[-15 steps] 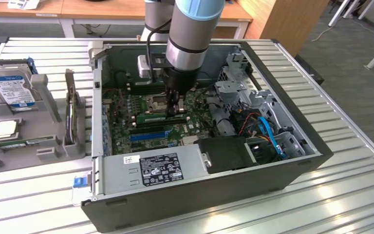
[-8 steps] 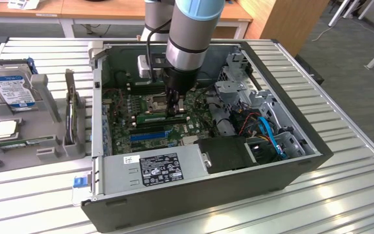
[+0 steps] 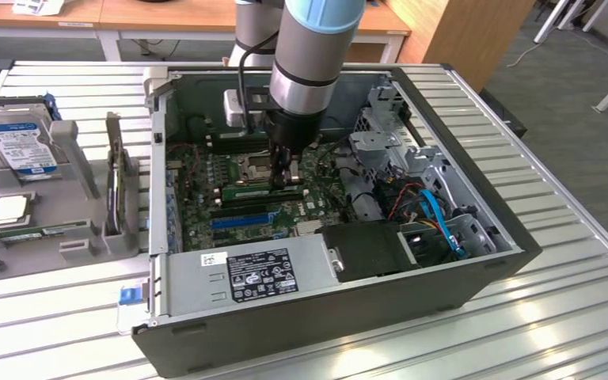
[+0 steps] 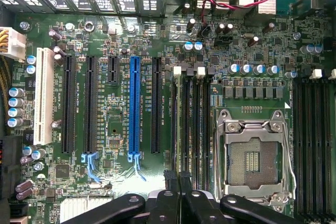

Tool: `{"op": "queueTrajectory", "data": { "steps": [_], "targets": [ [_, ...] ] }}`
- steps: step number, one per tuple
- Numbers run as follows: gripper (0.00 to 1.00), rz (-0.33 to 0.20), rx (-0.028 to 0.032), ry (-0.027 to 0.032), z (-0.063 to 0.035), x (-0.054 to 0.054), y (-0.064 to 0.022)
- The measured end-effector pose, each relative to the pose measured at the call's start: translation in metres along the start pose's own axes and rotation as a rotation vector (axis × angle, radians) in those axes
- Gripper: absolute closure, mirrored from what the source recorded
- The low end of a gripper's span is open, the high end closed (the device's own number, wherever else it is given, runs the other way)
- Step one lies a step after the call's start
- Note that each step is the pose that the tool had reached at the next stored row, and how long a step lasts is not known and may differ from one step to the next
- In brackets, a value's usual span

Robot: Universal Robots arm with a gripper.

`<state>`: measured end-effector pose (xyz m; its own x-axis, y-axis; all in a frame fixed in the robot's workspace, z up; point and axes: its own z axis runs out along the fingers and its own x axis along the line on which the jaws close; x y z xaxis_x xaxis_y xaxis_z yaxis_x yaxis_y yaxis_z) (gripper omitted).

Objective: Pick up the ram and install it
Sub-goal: 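Insert the ram into the slot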

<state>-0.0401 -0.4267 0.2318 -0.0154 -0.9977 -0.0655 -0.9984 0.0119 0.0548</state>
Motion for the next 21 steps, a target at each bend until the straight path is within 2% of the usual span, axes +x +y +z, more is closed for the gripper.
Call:
{"op": "queueTrajectory", "data": {
  "steps": [21],
  "targets": [
    [0.88,0.000,0.0000,0.0000,0.0024,0.0001,-0.0003]
  ]
}}
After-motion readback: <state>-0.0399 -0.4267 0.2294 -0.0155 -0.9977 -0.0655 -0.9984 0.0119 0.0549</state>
